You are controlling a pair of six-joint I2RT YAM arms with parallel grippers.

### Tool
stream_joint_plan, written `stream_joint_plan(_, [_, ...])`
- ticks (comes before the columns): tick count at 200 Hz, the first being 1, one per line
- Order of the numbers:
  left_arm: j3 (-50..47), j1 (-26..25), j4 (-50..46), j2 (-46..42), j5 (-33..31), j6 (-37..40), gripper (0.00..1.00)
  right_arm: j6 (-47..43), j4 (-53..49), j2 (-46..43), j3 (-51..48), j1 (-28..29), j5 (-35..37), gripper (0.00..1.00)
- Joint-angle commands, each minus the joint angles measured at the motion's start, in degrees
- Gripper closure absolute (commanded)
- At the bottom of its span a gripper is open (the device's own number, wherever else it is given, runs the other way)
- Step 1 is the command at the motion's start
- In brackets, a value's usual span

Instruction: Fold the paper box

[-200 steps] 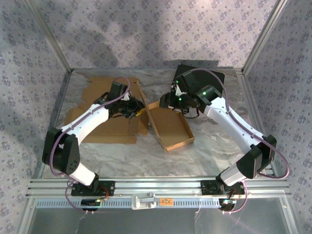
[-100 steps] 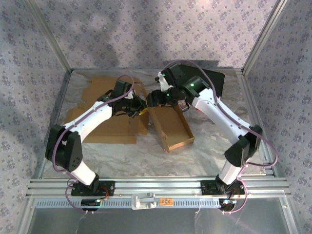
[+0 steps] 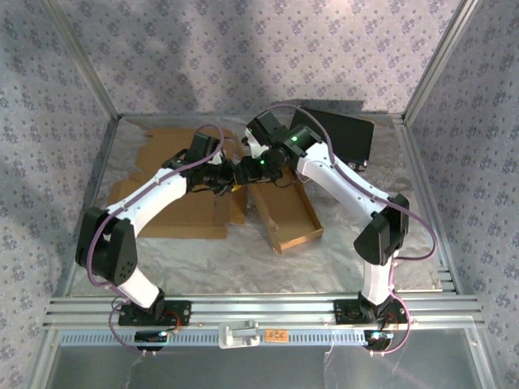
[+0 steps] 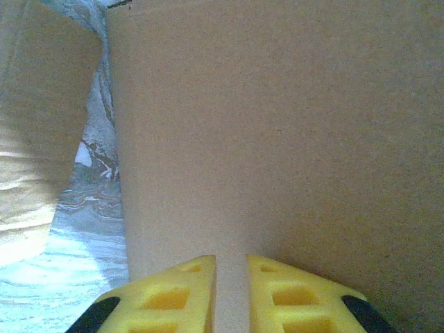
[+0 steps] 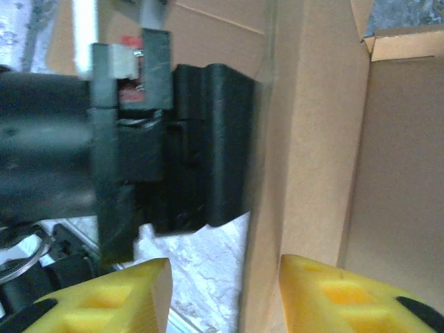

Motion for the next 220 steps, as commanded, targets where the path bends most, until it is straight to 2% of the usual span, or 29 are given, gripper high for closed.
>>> stream_joint_plan(1, [2.4,-0.3,-1.8,-0.2,-0.7,1.6,0.81,1.8,0.3,0.2,1.7,0.4,2.1,0.63])
stream_joint_plan(23, [3.7,-0.3,-4.6,-1.5,-2.3,3.2,0.79,3.9,0.8,0.3,2.8,0.5,3.9,0.78])
stream_joint_plan(67, [6.2,-0.3,-12.5,-5.6,-8.1,7.2,0.7,11.8,-0.1,-0.6,5.7,1.2,10.6,1.0])
stream_joint_plan(138, [6.5,0.1,-23.0,-17.1,-20.2,11.6,0.66,33.8,-2.2,-4.8,7.0,3.6,27.2,1.0])
stream_joint_plan(173, [5.1,0.6,-26.1,-21.5,-23.5,13.2,0.66,42.4,-9.7,-4.2,12.0,6.9,38.7,1.0])
stream_joint_plan(193, [4.7,1.2,-27.5,-23.2,-23.5,13.8,0.66,51.4,-14.1,-4.2,12.7,7.9,43.1,1.0])
stream_joint_plan(220, [4.9,1.4,-28.5,-24.4,-21.8,14.6,0.66,70.0,-25.2,-2.4,15.2,7.8,45.9,1.0])
